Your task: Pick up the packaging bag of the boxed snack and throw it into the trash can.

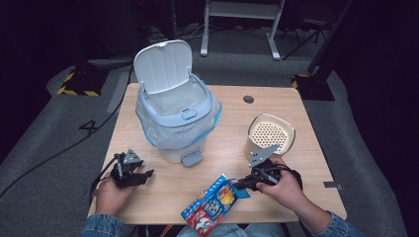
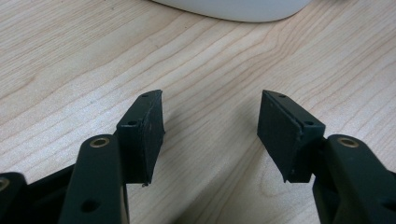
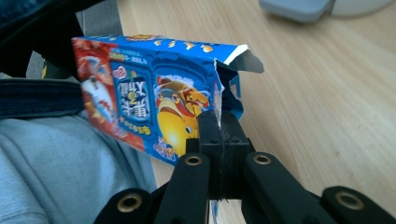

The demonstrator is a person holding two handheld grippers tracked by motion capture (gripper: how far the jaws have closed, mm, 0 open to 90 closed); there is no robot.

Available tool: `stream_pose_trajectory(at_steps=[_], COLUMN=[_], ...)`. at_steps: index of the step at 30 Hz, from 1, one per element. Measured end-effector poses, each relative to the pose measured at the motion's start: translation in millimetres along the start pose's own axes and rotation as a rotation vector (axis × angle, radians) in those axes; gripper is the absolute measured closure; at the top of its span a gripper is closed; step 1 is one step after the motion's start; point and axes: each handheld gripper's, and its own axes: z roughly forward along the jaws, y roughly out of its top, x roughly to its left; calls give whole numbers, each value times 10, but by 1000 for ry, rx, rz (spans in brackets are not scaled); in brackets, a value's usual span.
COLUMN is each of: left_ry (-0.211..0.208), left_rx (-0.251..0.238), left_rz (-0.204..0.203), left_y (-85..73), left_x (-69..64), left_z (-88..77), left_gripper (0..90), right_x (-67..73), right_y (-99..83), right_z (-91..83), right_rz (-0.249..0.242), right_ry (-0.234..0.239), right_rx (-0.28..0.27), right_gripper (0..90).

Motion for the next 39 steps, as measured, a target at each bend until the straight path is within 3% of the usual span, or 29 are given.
stream_pose_trajectory(at_steps=[10, 12, 16, 25, 31, 39], left_ry=[-5, -10, -19, -15, -12, -12], left_rx=[-10, -31, -66, -79, -82, -82], left_rz=[6, 15, 26, 20, 19, 19], left_y=[-11, -28, -63, -82, -89, -89], left_x=[11, 22, 42, 33, 28, 28], left_z=[5, 16, 37, 40, 36, 36], left_gripper=[404, 383, 346, 342, 342, 342], right_x=[88, 74, 8, -40, -25, 57], right_y=[91, 115, 127, 145, 209, 319], right_z=[-340, -428, -527, -766, -918, -1120], right_rz=[-61, -72, -60, -44, -67, -107], right_ry=[-61, -101, -120, -130, -115, -149], right_rx=[-134, -163, -195, -254, -283, -288], right_gripper=[900, 900, 900, 900, 900, 900])
